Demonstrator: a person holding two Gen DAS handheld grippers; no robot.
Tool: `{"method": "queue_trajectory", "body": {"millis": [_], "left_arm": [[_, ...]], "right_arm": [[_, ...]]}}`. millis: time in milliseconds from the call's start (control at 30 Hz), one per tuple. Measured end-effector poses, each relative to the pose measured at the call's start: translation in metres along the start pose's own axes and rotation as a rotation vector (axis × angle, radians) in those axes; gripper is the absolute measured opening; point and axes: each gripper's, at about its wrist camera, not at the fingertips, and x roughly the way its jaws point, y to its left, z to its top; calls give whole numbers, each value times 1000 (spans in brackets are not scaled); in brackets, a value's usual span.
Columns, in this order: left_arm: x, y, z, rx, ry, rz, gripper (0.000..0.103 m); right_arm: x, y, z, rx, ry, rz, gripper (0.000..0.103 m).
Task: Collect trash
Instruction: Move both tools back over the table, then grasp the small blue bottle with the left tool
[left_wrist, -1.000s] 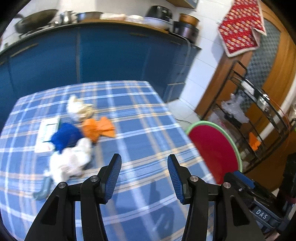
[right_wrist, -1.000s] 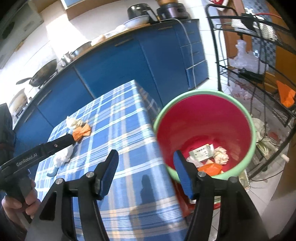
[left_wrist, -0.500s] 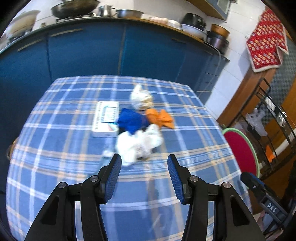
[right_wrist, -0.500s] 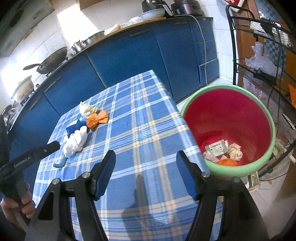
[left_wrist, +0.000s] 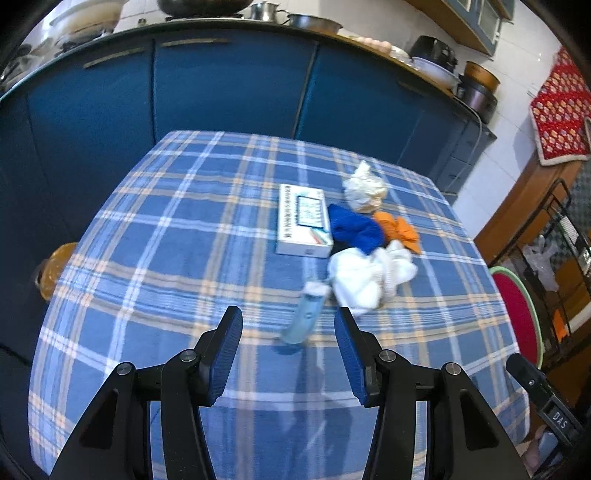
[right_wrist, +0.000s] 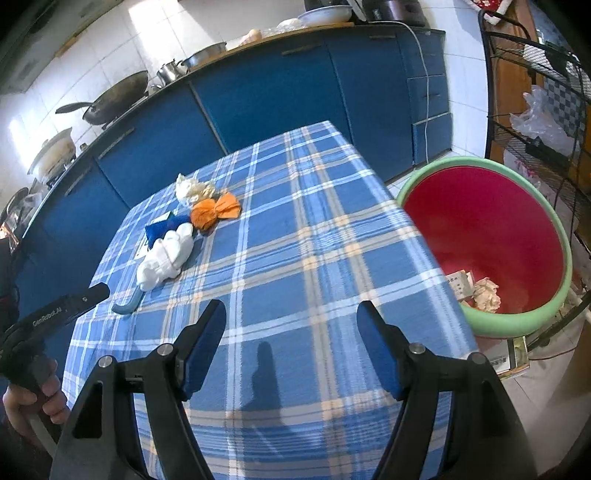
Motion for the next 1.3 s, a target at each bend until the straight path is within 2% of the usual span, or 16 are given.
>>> {"method": "queue_trajectory", "body": {"millis": [367, 700, 933, 1033, 1100, 1300], "left_arm": [[18, 12, -7, 6, 34, 7, 53], [27, -4, -11, 58, 38, -60, 53], [37, -19, -13, 117, 46, -66, 53], [40, -22, -14, 132, 40, -60, 37], [41, -21, -14, 133, 39, -65, 20], [41, -15, -13, 112, 39, -80, 18]], "right_arm": [[14, 10, -7, -23, 39, -5, 74], [21, 10, -9, -27, 53, -3, 74], [22, 10, -9, -32, 49, -1, 75], [22, 10, -9, -31, 50, -1, 75], [22, 10, -9, -30, 50, -1, 75], [23, 11, -8, -33, 53, -4, 75]]}}
